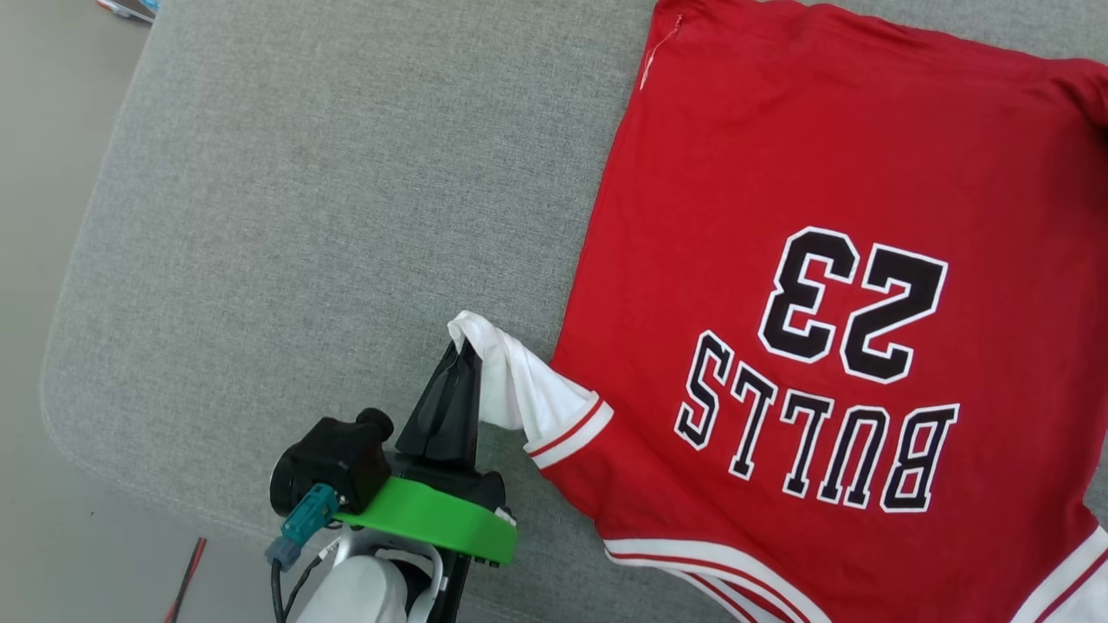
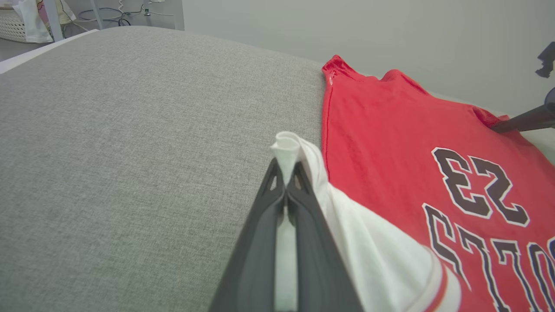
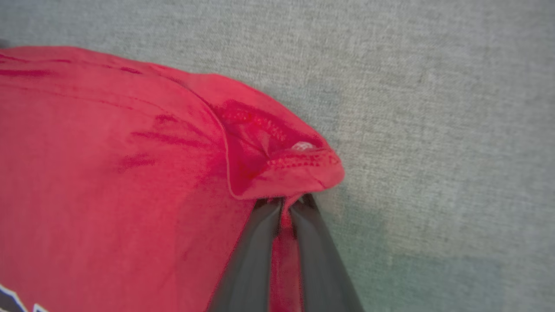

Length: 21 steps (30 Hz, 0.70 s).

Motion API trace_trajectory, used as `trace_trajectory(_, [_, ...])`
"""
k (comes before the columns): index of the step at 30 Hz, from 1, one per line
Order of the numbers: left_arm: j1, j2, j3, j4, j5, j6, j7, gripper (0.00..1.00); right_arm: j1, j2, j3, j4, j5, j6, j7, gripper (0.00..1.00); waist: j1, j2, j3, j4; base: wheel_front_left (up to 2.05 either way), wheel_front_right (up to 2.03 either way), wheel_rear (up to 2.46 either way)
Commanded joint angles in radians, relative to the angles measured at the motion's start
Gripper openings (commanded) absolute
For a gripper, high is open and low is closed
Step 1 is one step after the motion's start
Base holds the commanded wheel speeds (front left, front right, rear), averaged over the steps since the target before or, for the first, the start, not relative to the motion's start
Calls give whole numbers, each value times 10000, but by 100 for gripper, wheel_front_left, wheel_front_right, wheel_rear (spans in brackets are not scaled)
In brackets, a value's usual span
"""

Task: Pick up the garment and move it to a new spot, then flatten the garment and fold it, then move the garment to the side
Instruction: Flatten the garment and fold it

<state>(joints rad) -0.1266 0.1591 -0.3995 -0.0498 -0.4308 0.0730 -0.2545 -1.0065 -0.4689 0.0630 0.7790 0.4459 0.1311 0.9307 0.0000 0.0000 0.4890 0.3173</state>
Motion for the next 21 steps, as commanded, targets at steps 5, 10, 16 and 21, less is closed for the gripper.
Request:
trace_trajectory(5, [-86,30,178,363,-124,-93,-54,0,846,-30,-3,72,97,-4,-203,0,0,0,-744,-147,0,0,0])
trace_trajectory(10, [254,210,385,589,-272,-4,-29,0,1227,-504,-113,-763,179,-4,-551,0,0,0,-1629,-504,0,0,0])
trace_trajectory(16, [770,520,744,789,-485,223,91,0,2903,-805,-321,-2268,613,-4,-652,0,0,0,-2648,-1201,0,0,0])
trace_trajectory(21, [1163,792,974,770,-616,353,212,0,4946,-728,-1054,-3821,858,-4,-655,0,0,0,-3317,-1776,0,0,0])
